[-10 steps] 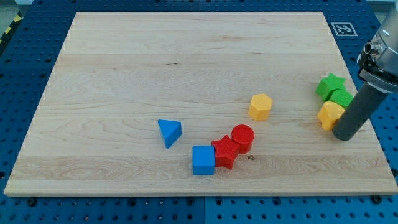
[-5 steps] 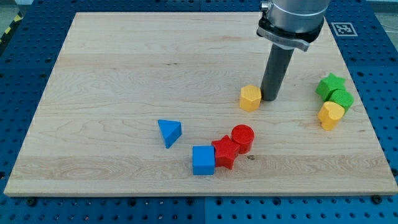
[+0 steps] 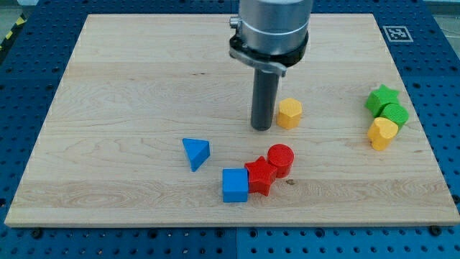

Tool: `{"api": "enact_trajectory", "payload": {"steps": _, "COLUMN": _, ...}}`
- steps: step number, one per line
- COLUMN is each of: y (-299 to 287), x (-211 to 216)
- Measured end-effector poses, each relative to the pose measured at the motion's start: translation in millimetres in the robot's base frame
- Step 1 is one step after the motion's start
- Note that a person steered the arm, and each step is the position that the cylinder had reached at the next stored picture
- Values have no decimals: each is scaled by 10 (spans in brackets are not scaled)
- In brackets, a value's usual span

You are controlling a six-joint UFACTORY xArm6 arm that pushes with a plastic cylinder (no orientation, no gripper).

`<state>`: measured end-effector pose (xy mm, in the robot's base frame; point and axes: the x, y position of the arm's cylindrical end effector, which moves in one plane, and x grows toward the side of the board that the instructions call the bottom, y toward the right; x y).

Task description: Slide yellow hexagon to the left of green star

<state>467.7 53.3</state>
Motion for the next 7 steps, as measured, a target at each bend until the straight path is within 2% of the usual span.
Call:
{"api": "enact_trajectory", "payload": {"steps": 2, "y": 951, "x": 7}}
{"api": "enact_trajectory", "payload": {"steps": 3, "y": 857, "x": -7}}
{"api": "enact_trajectory", "payload": {"steps": 4, "y": 479, "x": -203}}
{"api": "enact_trajectory", "payload": {"steps": 7, "y": 813, "x": -137}}
